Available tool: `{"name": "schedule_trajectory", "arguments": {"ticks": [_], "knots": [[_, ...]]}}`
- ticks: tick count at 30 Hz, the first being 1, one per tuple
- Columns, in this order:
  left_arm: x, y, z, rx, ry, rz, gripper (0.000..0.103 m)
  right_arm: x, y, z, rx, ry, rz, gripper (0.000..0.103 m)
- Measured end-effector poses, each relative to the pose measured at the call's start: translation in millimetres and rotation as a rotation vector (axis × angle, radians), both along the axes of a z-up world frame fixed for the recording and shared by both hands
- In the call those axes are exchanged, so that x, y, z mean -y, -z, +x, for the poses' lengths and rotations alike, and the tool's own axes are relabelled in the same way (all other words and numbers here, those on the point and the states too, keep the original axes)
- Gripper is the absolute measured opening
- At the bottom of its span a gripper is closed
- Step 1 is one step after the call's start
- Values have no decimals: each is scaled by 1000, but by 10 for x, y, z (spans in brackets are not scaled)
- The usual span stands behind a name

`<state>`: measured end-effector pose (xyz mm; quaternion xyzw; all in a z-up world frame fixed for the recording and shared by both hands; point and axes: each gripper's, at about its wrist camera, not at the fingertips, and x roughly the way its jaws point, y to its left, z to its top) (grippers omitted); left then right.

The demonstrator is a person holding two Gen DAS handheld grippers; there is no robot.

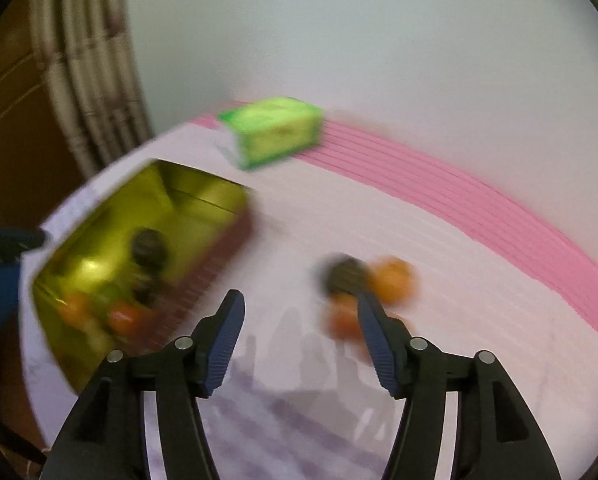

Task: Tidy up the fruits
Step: 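Move the left tool to the red tomato and close on it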

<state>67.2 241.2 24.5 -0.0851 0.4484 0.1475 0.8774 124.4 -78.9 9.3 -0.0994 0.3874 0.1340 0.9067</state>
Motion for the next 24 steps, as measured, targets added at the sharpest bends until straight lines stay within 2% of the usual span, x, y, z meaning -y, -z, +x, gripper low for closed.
{"name": "schedule_trajectory", "arguments": {"ticks": [3, 5, 8, 12, 14, 15, 17, 24], "knots": [[96, -34, -10, 20, 27, 19, 77, 502, 128, 72, -27, 119, -1, 61], [179, -51, -3, 26, 51, 29, 77, 740, 228, 127, -45, 181, -4, 67], [374, -69, 15, 24, 107, 49, 77, 1016, 349, 210, -65, 249, 11, 69], [737, -115, 61, 23, 197, 58, 77, 1178, 439, 315, -69, 276, 22, 74], [918, -113, 117, 15, 242, 38, 78, 1181, 477, 348, -74, 267, 29, 85], [1001, -105, 145, 11, 262, 27, 78, 1183, 485, 354, -77, 264, 29, 87], [1196, -84, 201, 1, 304, 19, 78, 1190, 522, 380, -71, 254, 3, 89], [1946, 24, 399, -26, 453, 37, 78, 1257, 560, 388, -66, 237, 2, 96]]}}
